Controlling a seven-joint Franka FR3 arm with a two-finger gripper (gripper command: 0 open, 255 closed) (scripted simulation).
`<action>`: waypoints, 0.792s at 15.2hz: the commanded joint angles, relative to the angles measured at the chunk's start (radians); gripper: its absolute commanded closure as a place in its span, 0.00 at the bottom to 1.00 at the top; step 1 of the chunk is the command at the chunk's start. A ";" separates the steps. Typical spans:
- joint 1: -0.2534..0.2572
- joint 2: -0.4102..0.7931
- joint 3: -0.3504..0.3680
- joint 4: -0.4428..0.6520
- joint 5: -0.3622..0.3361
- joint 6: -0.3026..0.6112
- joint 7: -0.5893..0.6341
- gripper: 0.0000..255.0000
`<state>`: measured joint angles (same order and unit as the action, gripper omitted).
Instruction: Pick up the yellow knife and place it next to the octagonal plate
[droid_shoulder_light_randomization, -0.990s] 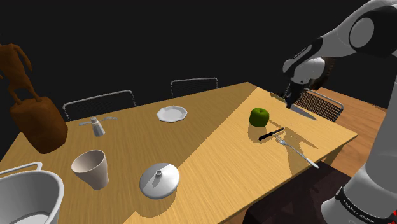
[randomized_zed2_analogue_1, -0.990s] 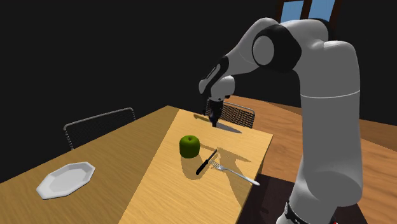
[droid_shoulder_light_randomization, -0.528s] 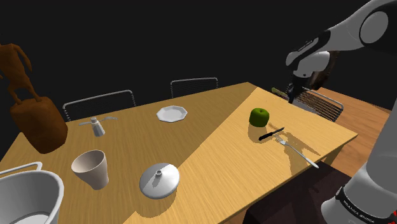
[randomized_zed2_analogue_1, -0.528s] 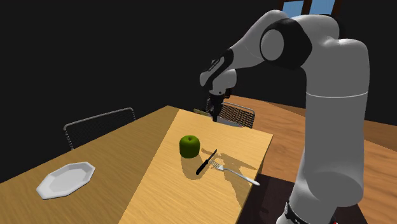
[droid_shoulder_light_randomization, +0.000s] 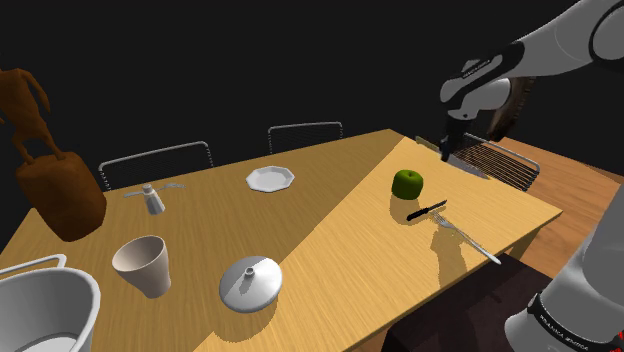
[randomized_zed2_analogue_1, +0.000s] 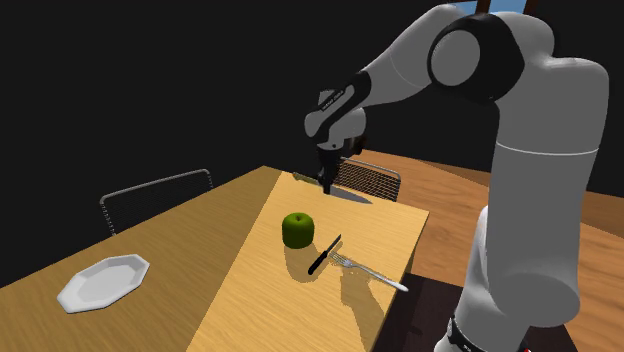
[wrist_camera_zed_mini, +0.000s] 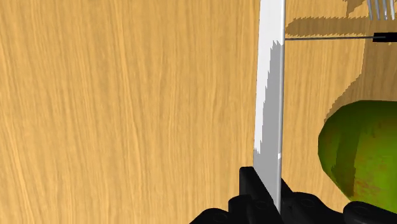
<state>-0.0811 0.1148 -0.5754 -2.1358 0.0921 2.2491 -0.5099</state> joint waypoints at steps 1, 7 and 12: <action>0.032 -0.020 0.019 -0.025 -0.017 0.010 0.062 1.00; 0.117 -0.062 0.083 -0.069 -0.053 0.022 0.231 1.00; 0.183 -0.068 0.140 -0.073 -0.063 0.023 0.361 1.00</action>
<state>0.0890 0.0546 -0.4460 -2.1992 0.0353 2.2690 -0.1784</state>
